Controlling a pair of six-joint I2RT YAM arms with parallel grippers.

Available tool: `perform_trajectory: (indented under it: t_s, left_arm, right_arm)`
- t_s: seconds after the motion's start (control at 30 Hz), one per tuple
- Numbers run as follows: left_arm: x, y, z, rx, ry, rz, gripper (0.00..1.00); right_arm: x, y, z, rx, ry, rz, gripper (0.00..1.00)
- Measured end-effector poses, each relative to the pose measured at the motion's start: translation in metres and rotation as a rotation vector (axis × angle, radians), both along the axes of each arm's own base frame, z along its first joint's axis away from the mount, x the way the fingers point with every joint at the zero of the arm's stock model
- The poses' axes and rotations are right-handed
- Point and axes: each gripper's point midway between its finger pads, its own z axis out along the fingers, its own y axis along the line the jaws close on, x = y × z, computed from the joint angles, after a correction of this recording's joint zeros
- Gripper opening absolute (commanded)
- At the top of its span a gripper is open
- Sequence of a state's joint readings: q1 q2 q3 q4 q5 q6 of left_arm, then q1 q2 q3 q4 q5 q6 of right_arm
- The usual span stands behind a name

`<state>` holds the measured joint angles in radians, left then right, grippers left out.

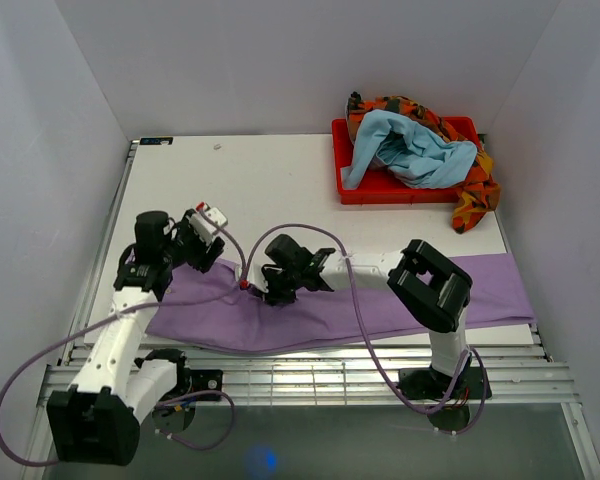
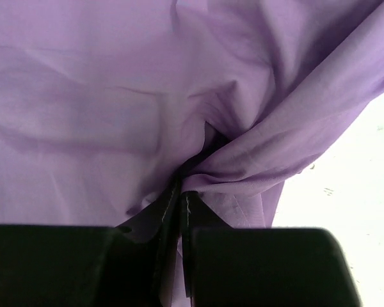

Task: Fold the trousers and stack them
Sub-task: Fold the trousers

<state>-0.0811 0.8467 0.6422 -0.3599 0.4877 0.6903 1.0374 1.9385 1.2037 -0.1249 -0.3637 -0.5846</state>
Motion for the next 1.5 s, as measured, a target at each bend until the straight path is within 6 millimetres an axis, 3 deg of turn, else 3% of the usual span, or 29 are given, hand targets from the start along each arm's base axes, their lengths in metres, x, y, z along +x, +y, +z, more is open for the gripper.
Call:
perform_trajectory:
  t_s: [0.13,0.3,0.4,0.47,0.57,0.7,0.83,0.87,0.93,0.97,1.07,1.17,1.27,1.33,1.37,1.5]
  left_arm:
    - [0.027,0.001,0.001,-0.128,0.213,0.105,0.67]
    - [0.062,-0.024,0.001,-0.197,0.464,-0.029,0.68]
    - [0.077,-0.034,-0.036,-0.213,0.65,-0.086,0.71]
    - [0.075,-0.037,-0.065,-0.214,0.774,-0.104,0.72]
    - [0.051,-0.038,-0.102,-0.201,0.956,-0.119,0.72]
    - [0.026,-0.04,-0.118,-0.181,1.082,-0.148,0.66]
    - [0.012,-0.042,-0.114,-0.174,1.112,-0.191,0.3]
    - [0.009,-0.042,-0.114,-0.174,1.119,-0.199,0.15]
    - [0.004,-0.042,-0.115,-0.177,1.127,-0.208,0.01]
    - [0.003,-0.041,-0.115,-0.179,1.129,-0.205,0.0]
    - [0.011,-0.039,-0.116,-0.183,1.09,-0.18,0.0]
    - [0.024,-0.038,-0.111,-0.177,1.003,-0.15,0.0]
    - [0.037,-0.034,-0.099,-0.162,0.881,-0.115,0.0]
    - [0.047,-0.031,-0.091,-0.148,0.797,-0.096,0.0]
    - [0.05,-0.031,-0.088,-0.143,0.766,-0.089,0.0]
    - [0.063,-0.025,-0.092,-0.115,0.673,-0.053,0.0]
  right_arm:
    - [0.003,0.001,0.0,0.006,-0.083,-0.021,0.08]
    - [0.014,0.005,0.0,0.015,-0.188,-0.049,0.08]
    - [0.024,0.004,0.001,0.014,-0.25,-0.071,0.08]
    - [0.031,0.003,0.002,0.008,-0.287,-0.086,0.08]
    - [0.041,-0.003,0.001,-0.017,-0.342,-0.114,0.08]
    - [0.05,-0.008,0.001,-0.034,-0.394,-0.134,0.08]
    - [0.057,-0.012,0.0,-0.047,-0.432,-0.148,0.08]
    - [0.057,-0.012,0.0,-0.049,-0.44,-0.149,0.08]
    - [0.059,-0.013,0.0,-0.053,-0.448,-0.153,0.14]
    - [0.06,-0.014,0.0,-0.056,-0.45,-0.156,0.26]
    - [0.063,-0.017,0.005,-0.062,-0.465,-0.173,0.49]
    - [0.06,-0.026,0.009,-0.082,-0.45,-0.177,0.52]
    - [0.049,-0.043,0.01,-0.113,-0.414,-0.176,0.51]
    - [0.038,-0.055,0.01,-0.131,-0.383,-0.164,0.44]
    - [0.033,-0.059,0.009,-0.139,-0.363,-0.155,0.33]
    - [0.012,-0.072,-0.002,-0.185,-0.276,-0.1,0.22]
